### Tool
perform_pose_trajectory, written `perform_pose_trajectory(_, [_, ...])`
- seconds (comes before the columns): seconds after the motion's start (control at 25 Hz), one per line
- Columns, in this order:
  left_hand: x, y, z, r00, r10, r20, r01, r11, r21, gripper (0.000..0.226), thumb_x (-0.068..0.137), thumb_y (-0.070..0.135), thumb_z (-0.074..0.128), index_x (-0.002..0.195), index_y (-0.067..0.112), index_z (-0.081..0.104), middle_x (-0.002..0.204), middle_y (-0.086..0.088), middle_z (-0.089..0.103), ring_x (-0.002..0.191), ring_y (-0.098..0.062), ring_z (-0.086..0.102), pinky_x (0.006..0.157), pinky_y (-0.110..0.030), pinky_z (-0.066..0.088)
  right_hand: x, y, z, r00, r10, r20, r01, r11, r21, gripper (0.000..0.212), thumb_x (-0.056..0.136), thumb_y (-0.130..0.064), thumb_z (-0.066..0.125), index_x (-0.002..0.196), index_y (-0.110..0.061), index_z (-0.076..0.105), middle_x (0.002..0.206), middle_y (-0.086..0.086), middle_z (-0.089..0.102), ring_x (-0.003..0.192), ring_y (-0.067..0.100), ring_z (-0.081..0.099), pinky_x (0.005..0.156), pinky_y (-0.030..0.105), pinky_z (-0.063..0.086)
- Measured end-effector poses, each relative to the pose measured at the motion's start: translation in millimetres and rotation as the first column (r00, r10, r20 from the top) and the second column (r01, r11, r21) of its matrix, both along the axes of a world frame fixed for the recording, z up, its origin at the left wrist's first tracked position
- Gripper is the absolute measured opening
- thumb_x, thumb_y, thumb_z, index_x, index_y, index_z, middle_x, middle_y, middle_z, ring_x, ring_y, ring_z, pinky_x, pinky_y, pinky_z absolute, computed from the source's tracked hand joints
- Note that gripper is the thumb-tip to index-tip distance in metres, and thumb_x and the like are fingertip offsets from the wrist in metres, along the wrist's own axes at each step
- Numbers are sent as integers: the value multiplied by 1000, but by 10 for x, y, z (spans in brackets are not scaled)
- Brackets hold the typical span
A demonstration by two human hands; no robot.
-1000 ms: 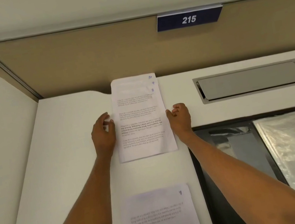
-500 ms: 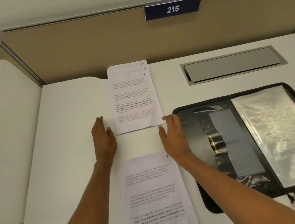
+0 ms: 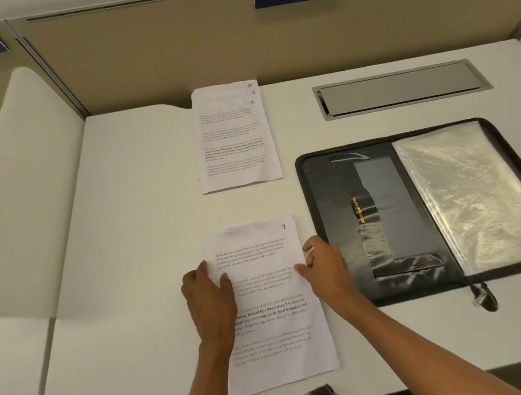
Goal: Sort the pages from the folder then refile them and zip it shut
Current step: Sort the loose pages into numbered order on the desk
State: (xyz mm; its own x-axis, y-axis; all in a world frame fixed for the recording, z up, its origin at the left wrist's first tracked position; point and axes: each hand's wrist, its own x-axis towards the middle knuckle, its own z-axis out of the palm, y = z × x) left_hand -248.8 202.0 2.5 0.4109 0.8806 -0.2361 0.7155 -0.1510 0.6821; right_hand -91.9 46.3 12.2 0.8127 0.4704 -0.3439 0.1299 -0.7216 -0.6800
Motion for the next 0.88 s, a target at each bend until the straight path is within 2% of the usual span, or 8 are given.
perform_pose_trajectory(0.08, [12,-3,58,997,44,69,-43,999,-15,45,100,14,66,143,7,54,131,-12,55,119,-26,55,103,-39,48,12,0,-4,999,-34,0,34,999,15,23,89,-15,79,100,-20,58,90,-3,64,82,15,66,69,22,56])
perform_pose_trajectory(0.16, [16,25,132,985,116,127,-111,993,-41,35,96,10,70,130,11,62,112,-7,63,98,-23,63,84,-32,53,-1,-22,24,998,-61,10,61,997,38,20,89,-14,79,92,-18,60,83,-4,64,74,12,64,62,17,49])
perform_pose_trajectory(0.28, [17,42,234,965,203,165,-190,977,-91,23,92,10,75,114,14,68,89,3,68,76,-8,64,62,-16,43,-35,-73,101,996,-83,31,81,996,48,17,92,-18,76,87,-18,60,79,-5,62,69,11,62,60,15,46])
perform_pose_trajectory(0.44, [14,-9,312,977,178,119,-180,984,4,11,94,22,75,104,17,74,91,7,74,74,-12,66,67,-27,44,-101,-171,121,984,-62,166,57,998,36,15,93,-25,75,85,-21,64,83,-10,64,73,11,63,65,24,56])
perform_pose_trajectory(0.56, [7,-81,327,976,176,128,-188,979,85,9,97,25,71,100,18,77,99,-1,77,85,-21,69,74,-30,44,-149,-250,132,973,-84,215,72,995,63,11,94,-27,74,91,-23,63,93,-11,59,80,10,61,69,18,52])
perform_pose_trajectory(0.72, [10,-155,361,946,154,285,-188,978,94,10,100,24,68,107,20,74,112,3,72,97,-19,67,80,-30,50,-78,-286,203,989,-120,80,102,973,207,8,98,-24,68,99,-24,60,89,-18,62,79,5,64,63,10,49])
perform_pose_trajectory(0.84, [31,-112,441,933,148,328,-139,989,-50,10,100,25,67,111,24,70,98,8,74,87,-8,70,67,-13,49,20,-266,251,982,-188,-35,189,926,327,6,98,-24,69,100,-20,65,92,-8,71,82,10,70,72,23,62])
perform_pose_trajectory(0.88, [31,-81,441,933,168,319,-138,984,-113,13,99,26,70,112,25,69,95,8,74,86,-7,71,66,-14,49,51,-242,268,971,-213,-104,237,901,365,7,97,-24,70,101,-20,66,93,-6,73,83,12,72,74,29,64])
